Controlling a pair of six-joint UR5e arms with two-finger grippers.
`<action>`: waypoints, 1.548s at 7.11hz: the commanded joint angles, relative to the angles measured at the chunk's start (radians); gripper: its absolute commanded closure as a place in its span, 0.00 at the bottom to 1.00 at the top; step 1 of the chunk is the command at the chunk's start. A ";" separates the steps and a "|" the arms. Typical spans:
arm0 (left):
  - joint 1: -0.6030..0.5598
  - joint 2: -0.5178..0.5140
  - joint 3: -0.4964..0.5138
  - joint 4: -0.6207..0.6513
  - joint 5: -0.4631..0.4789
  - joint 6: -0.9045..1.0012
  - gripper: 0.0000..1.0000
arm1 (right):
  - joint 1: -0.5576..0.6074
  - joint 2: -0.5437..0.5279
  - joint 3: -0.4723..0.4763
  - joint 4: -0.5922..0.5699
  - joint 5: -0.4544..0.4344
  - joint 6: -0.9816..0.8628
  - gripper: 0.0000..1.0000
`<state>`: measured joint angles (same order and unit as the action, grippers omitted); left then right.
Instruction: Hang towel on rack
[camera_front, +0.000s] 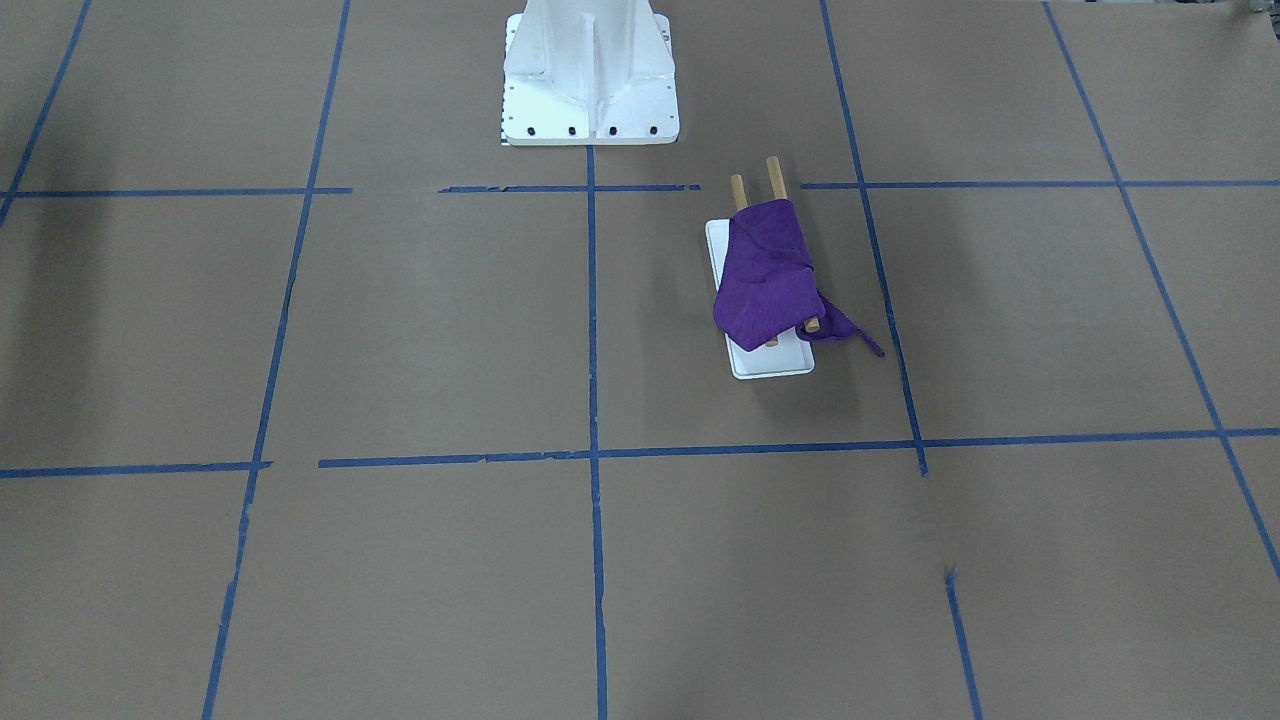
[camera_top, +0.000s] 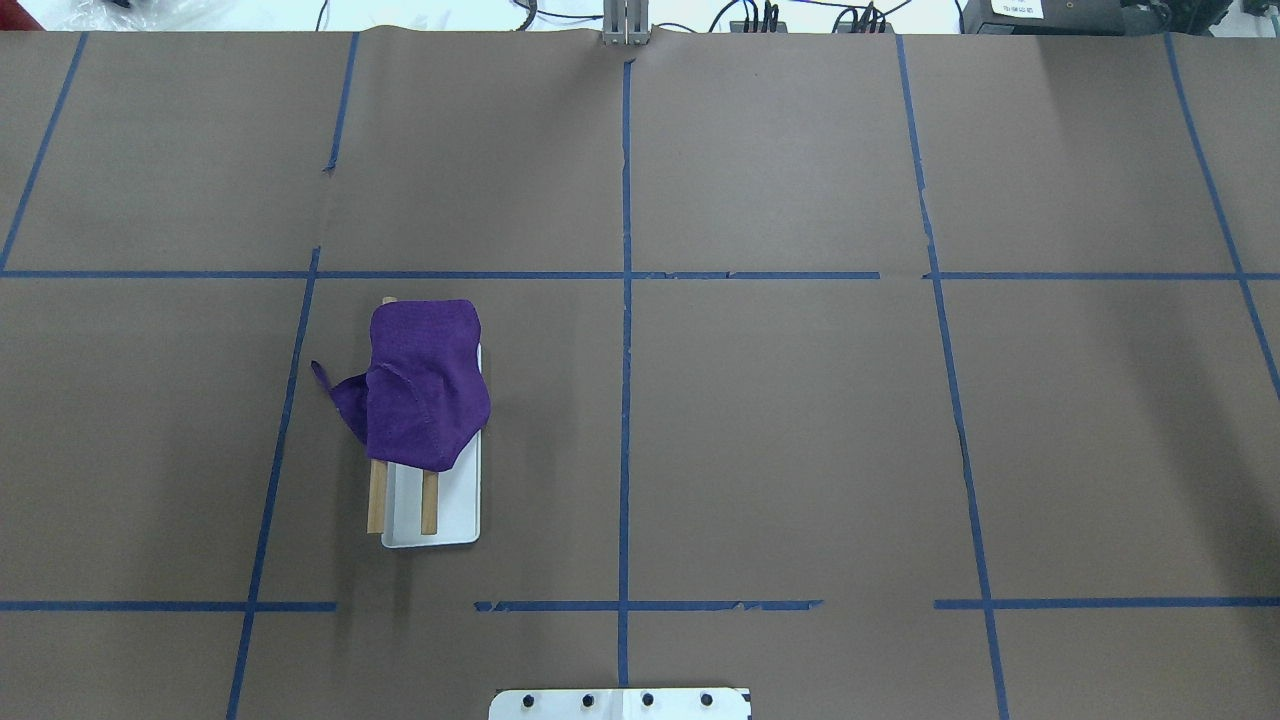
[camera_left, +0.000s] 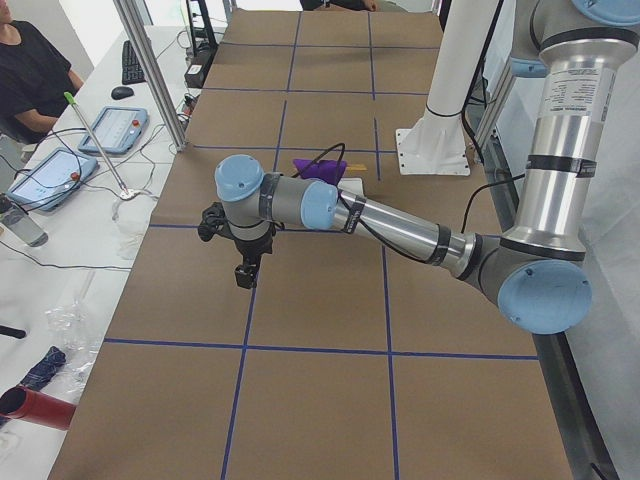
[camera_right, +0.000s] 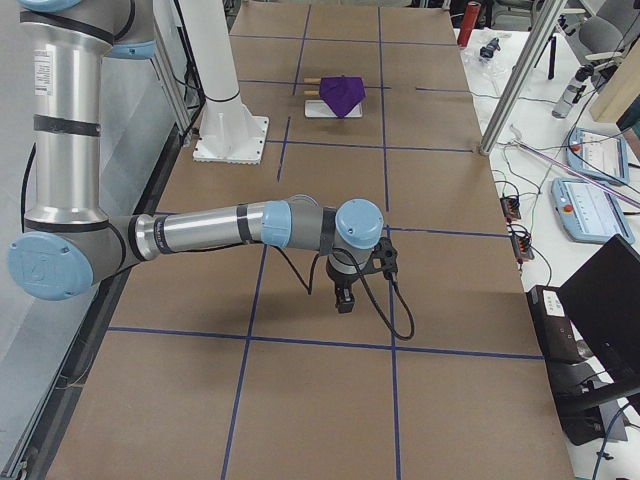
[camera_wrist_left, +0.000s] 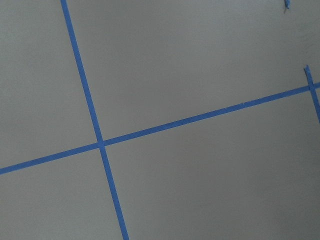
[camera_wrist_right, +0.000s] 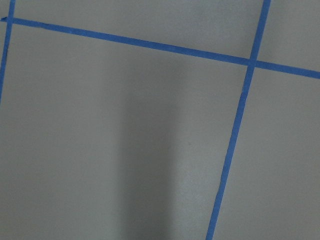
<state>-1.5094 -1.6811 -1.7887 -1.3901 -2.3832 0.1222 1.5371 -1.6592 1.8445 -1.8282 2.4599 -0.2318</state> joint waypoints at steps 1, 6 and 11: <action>0.001 -0.002 0.003 0.000 0.007 -0.001 0.00 | 0.000 -0.002 -0.001 0.010 -0.001 0.003 0.00; 0.020 -0.011 -0.012 0.000 0.009 -0.001 0.00 | -0.008 0.004 -0.019 0.010 0.033 0.026 0.00; 0.032 -0.043 -0.011 0.003 0.030 -0.003 0.00 | -0.017 -0.008 -0.048 0.012 0.062 0.026 0.00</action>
